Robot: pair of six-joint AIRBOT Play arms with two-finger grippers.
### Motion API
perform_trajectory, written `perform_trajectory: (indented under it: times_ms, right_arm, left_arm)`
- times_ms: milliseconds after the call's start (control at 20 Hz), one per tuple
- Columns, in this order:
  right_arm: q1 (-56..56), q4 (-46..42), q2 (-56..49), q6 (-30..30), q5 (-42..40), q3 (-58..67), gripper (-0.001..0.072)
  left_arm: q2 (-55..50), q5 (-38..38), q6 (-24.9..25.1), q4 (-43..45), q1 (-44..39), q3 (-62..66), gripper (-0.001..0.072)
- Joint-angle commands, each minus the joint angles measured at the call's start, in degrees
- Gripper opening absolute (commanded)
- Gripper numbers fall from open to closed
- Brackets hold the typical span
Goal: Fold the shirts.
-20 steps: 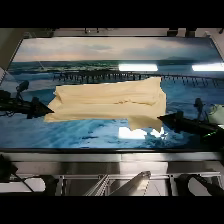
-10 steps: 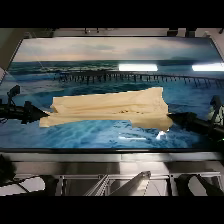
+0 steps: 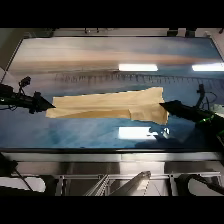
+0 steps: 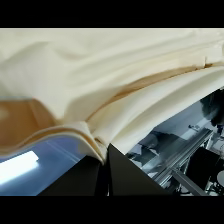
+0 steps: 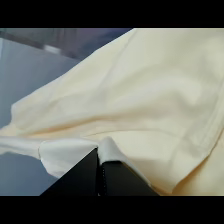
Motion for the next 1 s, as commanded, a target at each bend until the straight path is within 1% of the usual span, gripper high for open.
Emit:
perform_trajectory:
  times_ms: [0,150,400,750,850,950]
  right_arm:
    - [3.1,-2.0,-9.9,-1.6,-3.5,7.8,0.0020]
    - [3.2,-2.9,-14.8,-1.4,-3.5,12.9,0.0021]
    - [3.2,-2.9,-18.4,-1.4,-3.5,15.4,0.0021]
    - [3.2,-4.5,-20.1,-1.2,-5.1,15.6,0.0021]
    - [3.2,-4.1,-20.1,-1.1,-4.7,16.5,0.0021]
    - [3.2,-3.9,-20.1,-0.9,-3.9,17.7,0.0021]
  left_arm:
    - [-5.0,0.2,-2.8,0.4,-1.7,5.3,0.0022]
    - [-7.8,0.7,-5.9,5.5,-1.7,7.0,0.0022]
    - [-10.0,0.2,-6.3,7.6,-2.1,7.0,0.0021]
    - [-9.9,-4.7,-6.1,6.7,-2.2,7.0,0.0021]
    - [-9.9,-4.1,-6.1,6.3,-2.2,7.0,0.0021]
    - [-9.9,-2.0,-6.1,2.8,-2.1,7.1,0.0021]
